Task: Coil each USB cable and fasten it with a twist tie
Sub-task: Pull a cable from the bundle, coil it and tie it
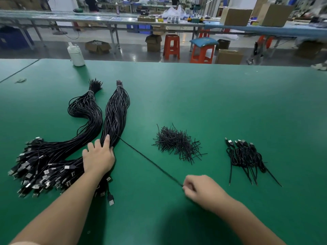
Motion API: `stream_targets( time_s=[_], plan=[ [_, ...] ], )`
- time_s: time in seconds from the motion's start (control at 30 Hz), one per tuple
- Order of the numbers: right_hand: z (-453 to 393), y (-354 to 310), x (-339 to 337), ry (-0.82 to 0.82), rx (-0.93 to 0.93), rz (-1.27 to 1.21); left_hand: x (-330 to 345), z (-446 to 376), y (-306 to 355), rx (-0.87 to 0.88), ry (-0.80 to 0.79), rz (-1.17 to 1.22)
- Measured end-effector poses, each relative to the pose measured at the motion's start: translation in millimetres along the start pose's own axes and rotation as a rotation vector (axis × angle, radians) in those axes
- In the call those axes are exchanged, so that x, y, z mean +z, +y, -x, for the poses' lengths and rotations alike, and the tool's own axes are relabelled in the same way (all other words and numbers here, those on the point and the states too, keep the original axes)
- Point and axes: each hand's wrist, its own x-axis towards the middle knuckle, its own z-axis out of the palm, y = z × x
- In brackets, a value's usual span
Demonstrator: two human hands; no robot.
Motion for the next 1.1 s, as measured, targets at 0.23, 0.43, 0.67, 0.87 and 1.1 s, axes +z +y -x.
stream_targets(
  time_s=[0.23,0.43,0.67,0.87,1.1],
  plan=[
    [8,15,-55,0.295,0.143,-0.597,-15,-2,-3,-0.03,-0.1,0.157],
    [15,-2,-55,0.365,-0.004,-0.561,-53,68,63,0.611,0.278,0.38],
    [31,0,-46,0.432,-0.173,-0.276,-97,145,160,0.847,0.034,0.322],
    [39,15,-44,0.457,0.01,-0.976,-113,170,180,0.458,-0.457,1.078],
    [39,-4,-19,0.334,-0.048,-1.502,-139,192,187,0.336,-0.407,1.372]
  ],
)
